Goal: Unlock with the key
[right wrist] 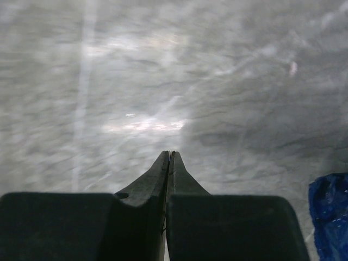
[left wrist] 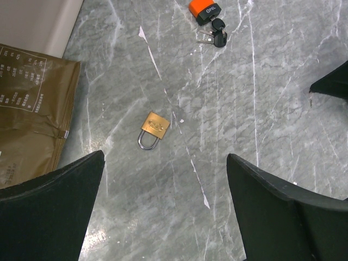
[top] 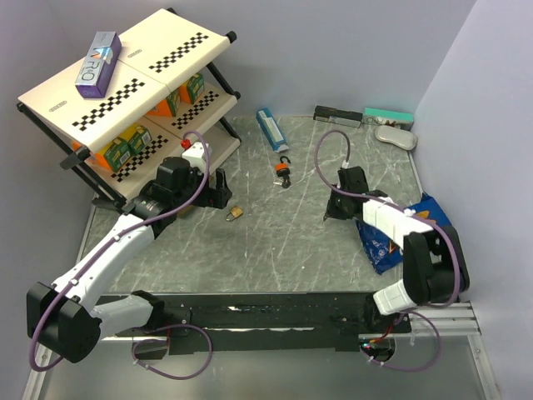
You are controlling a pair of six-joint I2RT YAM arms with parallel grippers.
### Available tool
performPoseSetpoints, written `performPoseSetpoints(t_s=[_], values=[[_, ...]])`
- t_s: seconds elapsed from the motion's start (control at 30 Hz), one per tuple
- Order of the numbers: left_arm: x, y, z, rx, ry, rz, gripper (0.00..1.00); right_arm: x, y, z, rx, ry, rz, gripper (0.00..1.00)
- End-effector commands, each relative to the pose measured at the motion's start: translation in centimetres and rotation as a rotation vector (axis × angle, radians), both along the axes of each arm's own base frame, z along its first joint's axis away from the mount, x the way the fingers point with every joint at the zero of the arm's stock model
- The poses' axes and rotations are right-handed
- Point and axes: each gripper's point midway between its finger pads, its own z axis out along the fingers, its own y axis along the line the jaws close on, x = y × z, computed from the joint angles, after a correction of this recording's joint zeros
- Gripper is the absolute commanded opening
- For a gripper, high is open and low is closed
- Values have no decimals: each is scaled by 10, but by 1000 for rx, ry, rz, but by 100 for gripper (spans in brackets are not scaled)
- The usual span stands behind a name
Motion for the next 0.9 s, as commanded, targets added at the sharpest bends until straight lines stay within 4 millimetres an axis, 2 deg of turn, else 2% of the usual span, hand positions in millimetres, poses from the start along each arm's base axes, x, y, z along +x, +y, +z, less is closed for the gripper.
performPoseSetpoints(t_s=[0.0, 0.2, 0.27, 0.53, 0.57, 0.6, 0.63, 0.67, 0.7, 0.73, 0.87], values=[[-4, -10, 15, -37, -42, -61, 99, 7, 23, 38, 125, -127, 71, 0], [-17, -35, 23, -133, -48, -199, 99, 0, 61, 88, 291, -265, 205, 0], [-24, -47, 32, -194, -56, -264, 100, -4, 76, 112, 358, -339, 265, 0], [-60, -81, 90, -490, -153, -485, 99, -38, 137, 186, 564, -506, 509, 0], [-70, -85, 83, -548, -100, -511, 99, -41, 144, 196, 582, -539, 538, 0], [-72, -88, 100, -599, -176, -549, 99, -46, 149, 204, 602, -558, 569, 0], [-76, -90, 102, -631, -181, -563, 99, -54, 156, 214, 627, -581, 602, 0], [-79, -92, 93, -676, -132, -556, 99, -58, 158, 221, 645, -600, 620, 0], [-83, -95, 103, -706, -179, -595, 99, -63, 162, 236, 682, -651, 659, 0], [-84, -100, 99, -720, -153, -607, 99, -71, 162, 244, 716, -668, 671, 0], [-95, -120, 101, -757, -116, -695, 99, -91, 162, 274, 789, -770, 741, 0]])
